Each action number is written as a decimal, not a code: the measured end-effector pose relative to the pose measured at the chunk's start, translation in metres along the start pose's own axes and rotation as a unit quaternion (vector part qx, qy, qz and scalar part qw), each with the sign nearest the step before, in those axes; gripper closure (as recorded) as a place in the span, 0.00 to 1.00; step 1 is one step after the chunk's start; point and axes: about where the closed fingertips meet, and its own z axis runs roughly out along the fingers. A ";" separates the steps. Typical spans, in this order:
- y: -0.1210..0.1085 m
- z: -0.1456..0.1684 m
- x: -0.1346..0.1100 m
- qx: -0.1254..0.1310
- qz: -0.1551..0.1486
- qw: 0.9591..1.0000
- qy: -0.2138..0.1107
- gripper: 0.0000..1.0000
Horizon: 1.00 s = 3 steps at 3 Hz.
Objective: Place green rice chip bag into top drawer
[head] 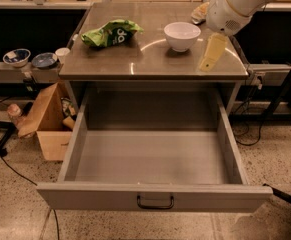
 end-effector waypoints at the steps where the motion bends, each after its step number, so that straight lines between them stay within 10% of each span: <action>1: -0.028 0.028 -0.006 0.000 -0.036 0.999 -0.038 0.00; 3: -0.083 0.072 -0.051 0.011 -0.091 0.993 -0.077 0.00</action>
Offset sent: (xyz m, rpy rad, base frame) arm 0.1313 0.0746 0.0046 0.0800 -0.1361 0.2494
